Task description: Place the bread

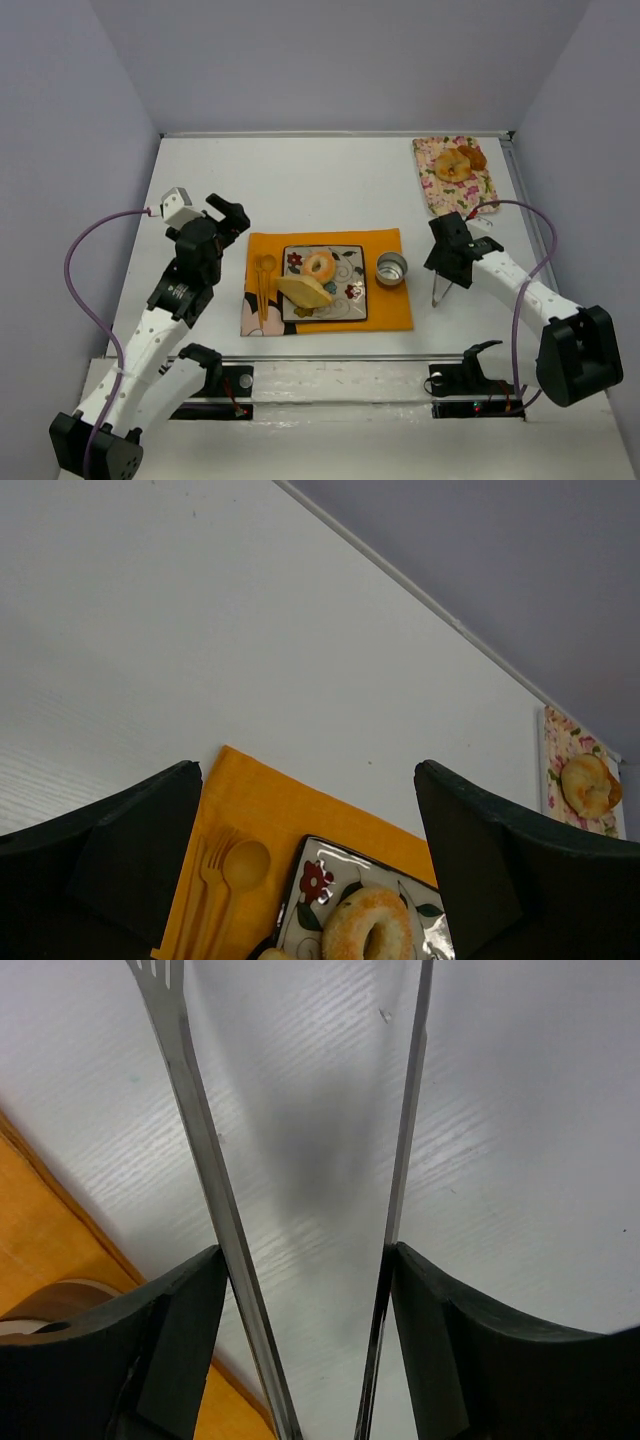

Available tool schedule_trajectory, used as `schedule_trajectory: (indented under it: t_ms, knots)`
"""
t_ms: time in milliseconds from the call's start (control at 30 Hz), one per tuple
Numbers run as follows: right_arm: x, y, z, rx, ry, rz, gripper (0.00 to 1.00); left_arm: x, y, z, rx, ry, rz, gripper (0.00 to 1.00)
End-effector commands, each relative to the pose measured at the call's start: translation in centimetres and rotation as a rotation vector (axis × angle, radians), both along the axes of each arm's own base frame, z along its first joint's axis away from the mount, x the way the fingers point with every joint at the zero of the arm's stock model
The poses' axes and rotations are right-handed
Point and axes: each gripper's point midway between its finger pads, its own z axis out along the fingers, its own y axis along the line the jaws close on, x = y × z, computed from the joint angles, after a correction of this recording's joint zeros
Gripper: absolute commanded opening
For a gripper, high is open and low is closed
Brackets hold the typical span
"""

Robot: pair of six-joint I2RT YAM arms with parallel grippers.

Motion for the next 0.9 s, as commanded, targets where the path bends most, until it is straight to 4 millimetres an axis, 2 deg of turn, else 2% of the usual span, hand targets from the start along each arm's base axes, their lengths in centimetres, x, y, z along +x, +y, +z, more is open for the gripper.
schedule_trajectory:
  t_ms: [0, 133, 167, 267, 400, 500, 533, 667, 733, 867]
  knots:
    - [-0.1, 0.0, -0.7, 0.015, 0.003, -0.037, 0.73, 0.1, 0.2, 1.7, -0.012, -0.064, 0.009, 0.99]
    - [-0.5, 0.0, -0.8, 0.012, 0.018, -0.035, 0.82, 0.0, 0.2, 1.8, -0.013, -0.069, 0.007, 0.99]
    - [-0.7, -0.1, -0.6, 0.009, 0.023, -0.037, 0.99, 0.0, 0.2, 1.9, -0.013, -0.07, 0.007, 0.99]
    - [-0.7, -0.3, 0.6, -0.003, 0.018, -0.034, 1.0, -0.1, 0.3, 1.8, -0.011, -0.07, 0.007, 0.99]
    - [0.0, -0.9, 4.4, -0.023, -0.065, -0.027, 1.0, -0.1, 0.3, 2.1, -0.014, -0.077, 0.007, 0.99]
    - [0.8, -0.7, 7.8, -0.005, -0.163, 0.003, 1.0, -0.1, 0.3, 2.1, -0.014, -0.077, 0.007, 0.99]
    - [1.1, -0.7, 10.2, 0.005, -0.234, 0.025, 1.0, -0.1, 0.3, 2.2, -0.014, -0.077, 0.008, 0.99]
    - [1.1, -1.6, 14.6, -0.015, -0.377, 0.027, 1.0, -0.1, 0.4, 2.2, -0.011, -0.077, 0.014, 0.99]
    - [0.7, -2.4, 16.1, -0.031, -0.433, 0.002, 1.0, -0.1, 0.6, 2.3, -0.01, -0.079, 0.02, 0.99]
    - [0.4, -2.7, 17.2, -0.021, -0.486, -0.008, 1.0, -0.1, 0.5, 2.2, -0.009, -0.076, 0.018, 0.99]
